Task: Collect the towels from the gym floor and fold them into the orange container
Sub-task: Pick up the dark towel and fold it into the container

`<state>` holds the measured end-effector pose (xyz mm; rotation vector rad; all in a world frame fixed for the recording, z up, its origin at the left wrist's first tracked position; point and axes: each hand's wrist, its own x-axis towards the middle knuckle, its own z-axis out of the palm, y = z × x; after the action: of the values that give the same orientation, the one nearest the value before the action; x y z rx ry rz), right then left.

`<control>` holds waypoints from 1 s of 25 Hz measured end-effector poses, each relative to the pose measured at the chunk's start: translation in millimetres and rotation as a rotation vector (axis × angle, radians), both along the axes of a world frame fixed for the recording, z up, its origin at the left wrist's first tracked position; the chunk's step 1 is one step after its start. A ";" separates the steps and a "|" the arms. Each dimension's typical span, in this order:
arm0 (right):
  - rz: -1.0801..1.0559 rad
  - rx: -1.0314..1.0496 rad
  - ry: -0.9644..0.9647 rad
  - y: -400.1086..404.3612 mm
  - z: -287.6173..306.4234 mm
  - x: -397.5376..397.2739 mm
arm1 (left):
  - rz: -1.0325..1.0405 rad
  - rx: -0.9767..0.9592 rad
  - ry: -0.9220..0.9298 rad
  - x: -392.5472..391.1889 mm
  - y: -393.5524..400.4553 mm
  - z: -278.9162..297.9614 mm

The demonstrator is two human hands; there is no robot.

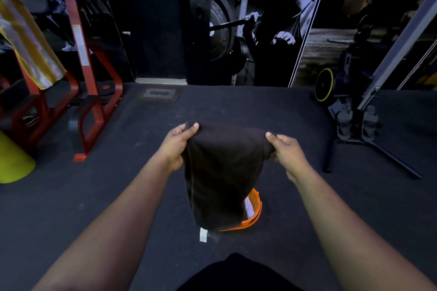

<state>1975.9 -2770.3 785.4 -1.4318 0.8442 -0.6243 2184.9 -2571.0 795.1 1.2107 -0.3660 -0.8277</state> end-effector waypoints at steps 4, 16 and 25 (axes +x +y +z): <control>0.021 0.107 -0.205 -2.4 12.2 3.5 | -0.104 0.252 -0.254 -4.3 -7.6 -15.2; 0.171 0.353 -0.371 -3.3 -0.8 -18.6 | -0.014 -0.029 -0.094 -0.5 -4.9 -3.4; 0.052 0.119 -0.085 7.3 -4.0 -2.8 | -0.082 0.390 -0.305 -3.0 6.5 -11.1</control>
<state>1973.1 -2762.9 781.4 -1.3071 0.7625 -0.5819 2181.9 -2564.5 784.0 1.7042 -0.5199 -0.8080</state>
